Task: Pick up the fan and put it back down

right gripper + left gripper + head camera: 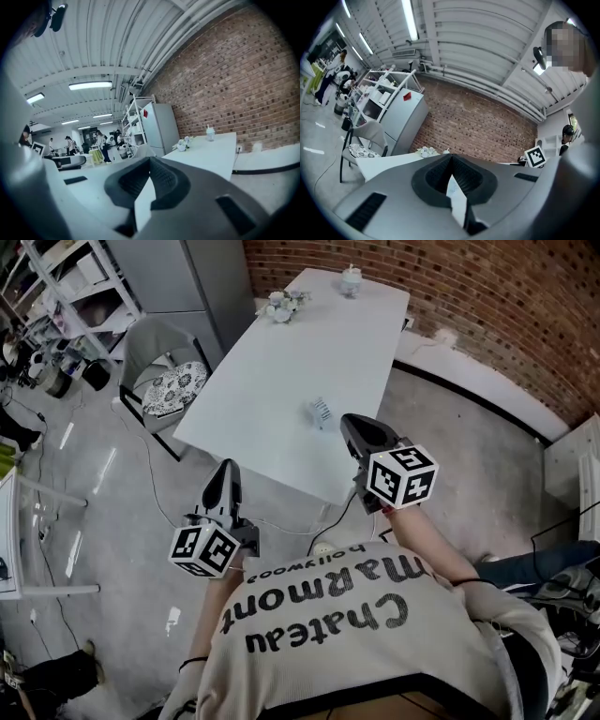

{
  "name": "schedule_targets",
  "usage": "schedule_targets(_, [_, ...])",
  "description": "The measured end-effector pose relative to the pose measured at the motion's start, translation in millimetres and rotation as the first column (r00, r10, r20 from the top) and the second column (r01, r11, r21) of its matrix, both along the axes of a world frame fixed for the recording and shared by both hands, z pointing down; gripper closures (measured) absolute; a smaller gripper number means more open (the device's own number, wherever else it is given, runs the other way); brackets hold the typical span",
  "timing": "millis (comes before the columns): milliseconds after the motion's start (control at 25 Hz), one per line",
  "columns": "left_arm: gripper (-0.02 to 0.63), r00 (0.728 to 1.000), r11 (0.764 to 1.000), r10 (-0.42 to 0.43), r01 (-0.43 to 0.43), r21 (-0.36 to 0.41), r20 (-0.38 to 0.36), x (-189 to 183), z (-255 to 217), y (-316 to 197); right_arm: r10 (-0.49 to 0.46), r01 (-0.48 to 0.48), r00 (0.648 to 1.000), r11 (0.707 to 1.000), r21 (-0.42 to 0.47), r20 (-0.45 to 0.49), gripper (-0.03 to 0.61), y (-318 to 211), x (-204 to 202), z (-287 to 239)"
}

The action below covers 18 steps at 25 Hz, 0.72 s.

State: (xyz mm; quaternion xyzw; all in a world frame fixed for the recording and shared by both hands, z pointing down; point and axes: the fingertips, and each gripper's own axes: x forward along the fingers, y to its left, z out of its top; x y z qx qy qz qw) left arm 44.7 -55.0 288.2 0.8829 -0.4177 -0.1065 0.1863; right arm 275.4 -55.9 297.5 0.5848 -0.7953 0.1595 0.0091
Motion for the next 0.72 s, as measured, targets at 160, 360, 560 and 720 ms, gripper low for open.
schedule_targets(160, [0.612, 0.999, 1.0, -0.03, 0.03, -0.005, 0.018, 11.3, 7.0, -16.8, -0.022, 0.022, 1.0, 1.0, 0.015, 0.014, 0.575, -24.1, 16.0, 5.0])
schedule_targets(360, [0.612, 0.996, 0.995, -0.089, 0.09, -0.037, 0.028, 21.1, 36.5, -35.5, -0.05, 0.05, 0.998, 0.999, -0.012, 0.033, 0.575, -50.4, 37.2, 47.3])
schedule_targets(560, [0.612, 0.987, 0.987, -0.151, 0.147, -0.069, -0.048, 21.2, 52.0, -44.9, -0.07, 0.072, 0.997, 0.995, -0.063, 0.033, 0.575, -69.3, 48.1, 87.9])
schedule_targets(720, [0.613, 0.982, 0.978, -0.186, 0.182, -0.106, -0.024, 17.2, 69.3, -48.7, -0.077, 0.078, 0.997, 0.995, -0.059, 0.014, 0.574, -82.2, 50.8, 109.5])
